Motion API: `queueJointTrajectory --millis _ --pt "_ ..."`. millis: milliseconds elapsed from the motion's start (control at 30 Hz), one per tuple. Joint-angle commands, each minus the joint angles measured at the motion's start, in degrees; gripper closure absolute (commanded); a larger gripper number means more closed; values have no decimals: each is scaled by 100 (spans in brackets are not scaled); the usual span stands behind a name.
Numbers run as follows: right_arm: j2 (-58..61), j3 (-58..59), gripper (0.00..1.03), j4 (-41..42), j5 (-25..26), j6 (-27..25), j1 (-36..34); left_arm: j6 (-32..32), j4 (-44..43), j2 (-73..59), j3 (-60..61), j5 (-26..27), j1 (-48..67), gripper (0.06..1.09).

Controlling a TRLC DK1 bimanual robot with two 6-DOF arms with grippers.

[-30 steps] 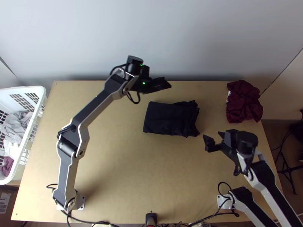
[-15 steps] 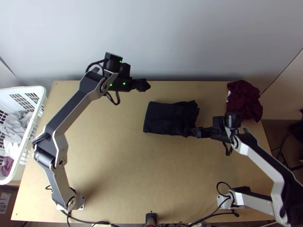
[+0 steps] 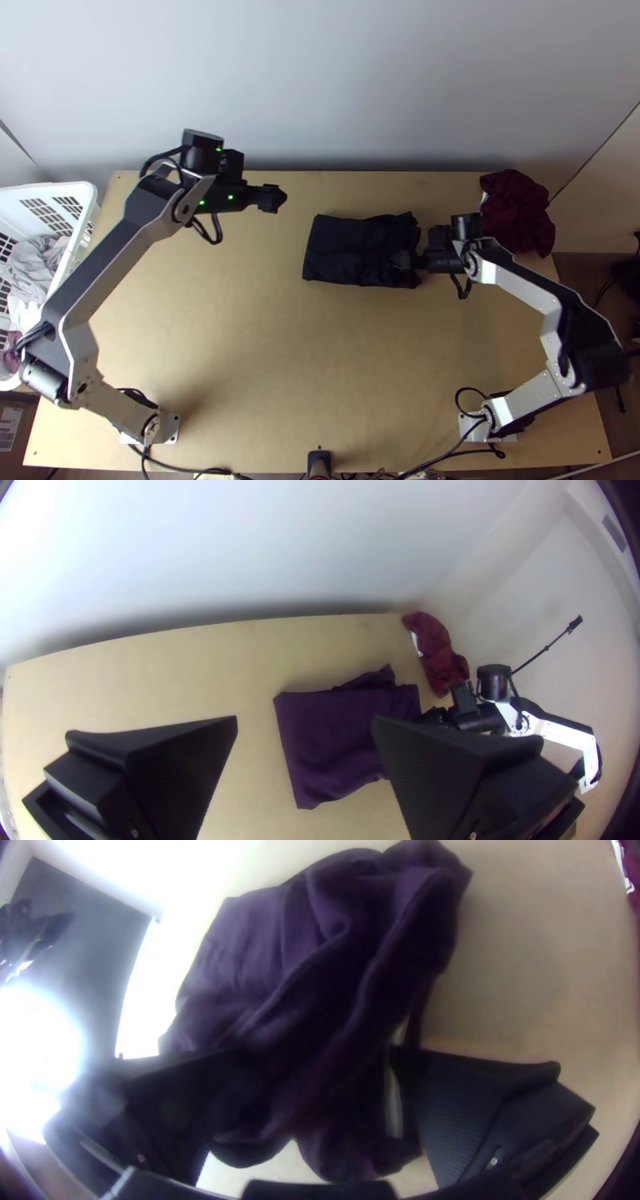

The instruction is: Fold the t-shirt

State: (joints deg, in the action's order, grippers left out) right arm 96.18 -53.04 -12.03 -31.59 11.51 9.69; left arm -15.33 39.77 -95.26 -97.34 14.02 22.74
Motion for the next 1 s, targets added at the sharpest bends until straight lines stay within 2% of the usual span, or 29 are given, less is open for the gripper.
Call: queueJointTrajectory --millis 0,133,167,233,300,333,367,467,567,967 --pt "700 -603 4 25 -110 247 428 136 -66 342 462 -286 -68 10" --pt "1078 -840 4 25 -93 387 701 136 -127 395 549 -295 -182 10" --pt "1184 -875 10 25 -84 379 762 136 -127 395 576 -295 -218 10" --pt "1324 -989 34 25 39 361 868 136 -127 395 620 -295 -262 10" --pt "1333 -1095 73 61 66 282 894 153 -127 403 681 -295 -323 10" --pt "1368 -1156 88 87 66 282 903 171 -127 430 708 -295 -341 10" --pt "1386 -1218 97 78 66 264 912 180 -136 447 743 -295 -367 10" --pt "1157 -1227 100 78 101 168 920 232 -127 535 804 -295 -464 10" --pt "806 -1297 100 87 470 176 788 268 -127 649 857 -295 -578 10" --pt "129 -2387 100 78 1366 308 -284 347 -127 1247 1587 -286 -842 10"
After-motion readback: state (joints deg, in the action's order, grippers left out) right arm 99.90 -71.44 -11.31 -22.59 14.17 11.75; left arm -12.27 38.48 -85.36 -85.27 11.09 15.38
